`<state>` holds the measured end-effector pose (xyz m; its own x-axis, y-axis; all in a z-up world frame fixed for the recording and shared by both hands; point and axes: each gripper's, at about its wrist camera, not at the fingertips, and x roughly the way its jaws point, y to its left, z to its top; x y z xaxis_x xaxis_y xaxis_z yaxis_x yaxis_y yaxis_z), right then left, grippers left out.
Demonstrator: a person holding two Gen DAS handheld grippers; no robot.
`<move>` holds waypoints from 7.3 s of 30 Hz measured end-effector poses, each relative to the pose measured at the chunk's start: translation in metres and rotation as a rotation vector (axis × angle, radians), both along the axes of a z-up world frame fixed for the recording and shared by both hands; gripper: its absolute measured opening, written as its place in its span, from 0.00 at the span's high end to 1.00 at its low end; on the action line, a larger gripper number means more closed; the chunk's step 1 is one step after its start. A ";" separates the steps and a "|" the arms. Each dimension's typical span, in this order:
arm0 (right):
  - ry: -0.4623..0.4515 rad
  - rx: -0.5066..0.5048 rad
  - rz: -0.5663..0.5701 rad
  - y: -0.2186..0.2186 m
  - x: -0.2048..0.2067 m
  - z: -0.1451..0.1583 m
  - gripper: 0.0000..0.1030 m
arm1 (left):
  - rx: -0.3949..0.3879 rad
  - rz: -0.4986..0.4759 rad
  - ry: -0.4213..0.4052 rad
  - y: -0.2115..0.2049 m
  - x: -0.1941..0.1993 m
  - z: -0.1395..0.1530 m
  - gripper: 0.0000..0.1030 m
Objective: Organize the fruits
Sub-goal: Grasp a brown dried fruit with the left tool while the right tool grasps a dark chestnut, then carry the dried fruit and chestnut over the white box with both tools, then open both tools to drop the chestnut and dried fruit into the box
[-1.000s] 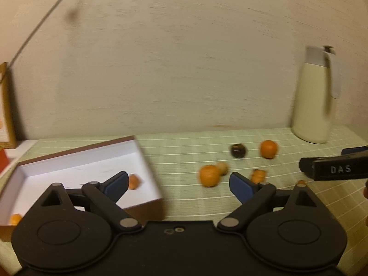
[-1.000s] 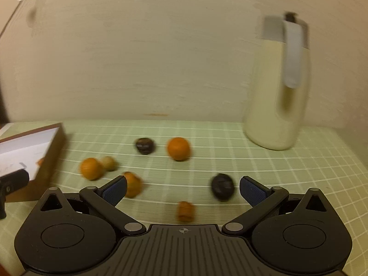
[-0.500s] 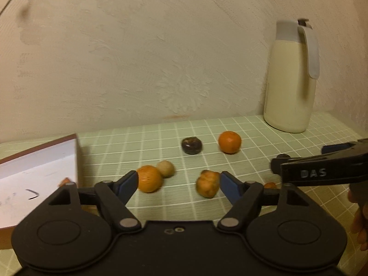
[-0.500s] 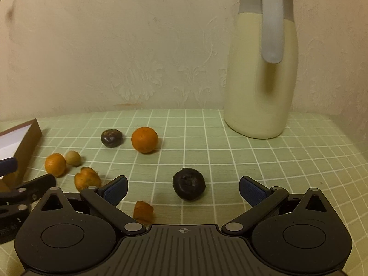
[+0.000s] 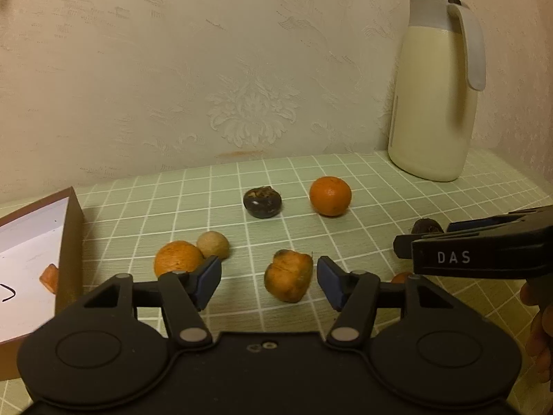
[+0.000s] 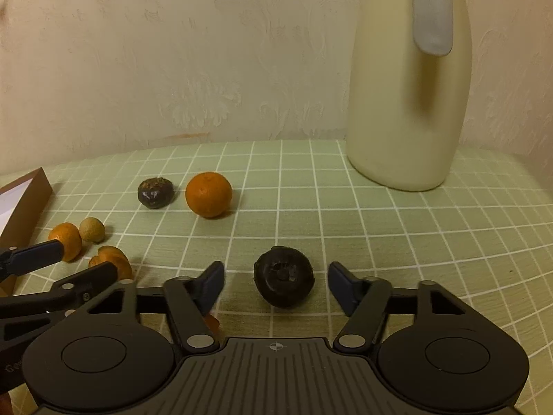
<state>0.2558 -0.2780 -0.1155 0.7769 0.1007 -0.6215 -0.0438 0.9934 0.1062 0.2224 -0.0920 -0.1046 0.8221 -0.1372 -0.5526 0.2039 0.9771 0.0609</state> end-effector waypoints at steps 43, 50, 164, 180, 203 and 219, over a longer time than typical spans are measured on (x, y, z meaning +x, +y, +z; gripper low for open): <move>-0.006 -0.012 -0.012 0.009 -0.013 0.012 0.64 | -0.027 -0.021 0.055 0.005 0.003 -0.003 0.87; -0.005 -0.007 -0.013 0.009 -0.012 0.010 0.64 | -0.037 -0.017 0.074 0.006 0.009 -0.009 0.88; -0.152 0.043 0.501 0.309 -0.022 0.098 0.64 | 0.007 0.521 -0.134 0.314 -0.105 0.082 0.88; -0.104 0.032 0.495 0.327 0.024 0.067 0.64 | 0.034 0.527 -0.077 0.329 -0.068 0.057 0.88; -0.132 0.014 0.442 0.335 0.046 0.043 0.00 | 0.069 0.610 -0.111 0.337 -0.064 0.048 0.06; -0.215 0.009 0.449 0.303 -0.008 0.075 0.00 | 0.100 0.596 -0.139 0.306 -0.094 0.071 0.06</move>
<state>0.2479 0.0255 -0.0403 0.7660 0.4595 -0.4496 -0.4893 0.8703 0.0560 0.1282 0.2137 -0.0341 0.8065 0.4149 -0.4211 -0.3918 0.9086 0.1447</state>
